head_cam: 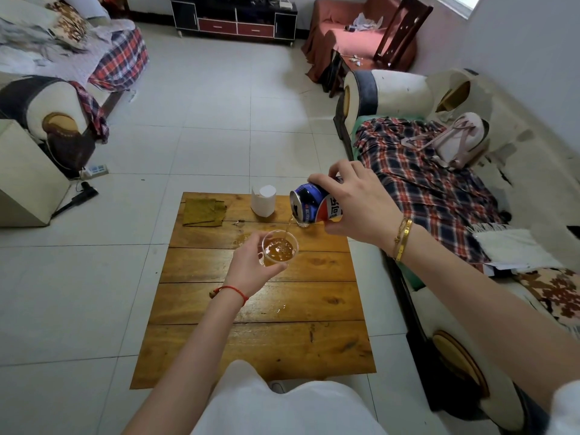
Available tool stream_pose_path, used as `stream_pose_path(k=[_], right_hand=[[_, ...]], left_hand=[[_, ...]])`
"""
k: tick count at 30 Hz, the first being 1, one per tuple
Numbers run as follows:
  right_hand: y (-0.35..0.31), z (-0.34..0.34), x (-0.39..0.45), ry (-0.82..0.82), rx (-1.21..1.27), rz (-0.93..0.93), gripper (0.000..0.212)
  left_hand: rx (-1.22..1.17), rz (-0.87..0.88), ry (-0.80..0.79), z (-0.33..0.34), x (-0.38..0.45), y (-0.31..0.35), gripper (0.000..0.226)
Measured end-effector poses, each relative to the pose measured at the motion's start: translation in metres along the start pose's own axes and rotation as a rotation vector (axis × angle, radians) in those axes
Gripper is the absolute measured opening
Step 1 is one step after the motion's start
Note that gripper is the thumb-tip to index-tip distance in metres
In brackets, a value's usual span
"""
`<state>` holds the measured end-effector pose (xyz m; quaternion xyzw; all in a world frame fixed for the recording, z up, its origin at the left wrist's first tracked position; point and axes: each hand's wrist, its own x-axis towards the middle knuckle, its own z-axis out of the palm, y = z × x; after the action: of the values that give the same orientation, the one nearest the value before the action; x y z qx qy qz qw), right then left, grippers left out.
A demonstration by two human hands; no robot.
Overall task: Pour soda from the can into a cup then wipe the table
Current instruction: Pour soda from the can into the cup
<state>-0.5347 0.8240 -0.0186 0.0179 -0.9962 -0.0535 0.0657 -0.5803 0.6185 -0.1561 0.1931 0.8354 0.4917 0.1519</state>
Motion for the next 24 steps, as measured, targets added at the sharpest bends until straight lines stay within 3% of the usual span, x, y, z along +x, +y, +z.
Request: stream_pose_path(k=[5, 11, 19, 24], right_hand=[[0.001, 0.015, -0.003, -0.019, 0.094, 0.045, 0.073], [-0.001, 0.054, -0.01, -0.069, 0.51, 0.184, 0.078], [-0.001, 0.086, -0.001, 0.015, 0.994, 0.343, 0.074], [-0.009, 0.118, -0.003, 0.02, 1.143, 0.455, 0.074]], left_hand=[[-0.022, -0.001, 0.011, 0.003, 0.002, -0.003, 0.067], [-0.071, -0.013, 0.033, 0.001, 0.006, -0.006, 0.068], [-0.102, -0.003, 0.091, -0.012, 0.023, -0.004, 0.066], [-0.114, -0.04, 0.11, -0.011, 0.031, -0.023, 0.068]])
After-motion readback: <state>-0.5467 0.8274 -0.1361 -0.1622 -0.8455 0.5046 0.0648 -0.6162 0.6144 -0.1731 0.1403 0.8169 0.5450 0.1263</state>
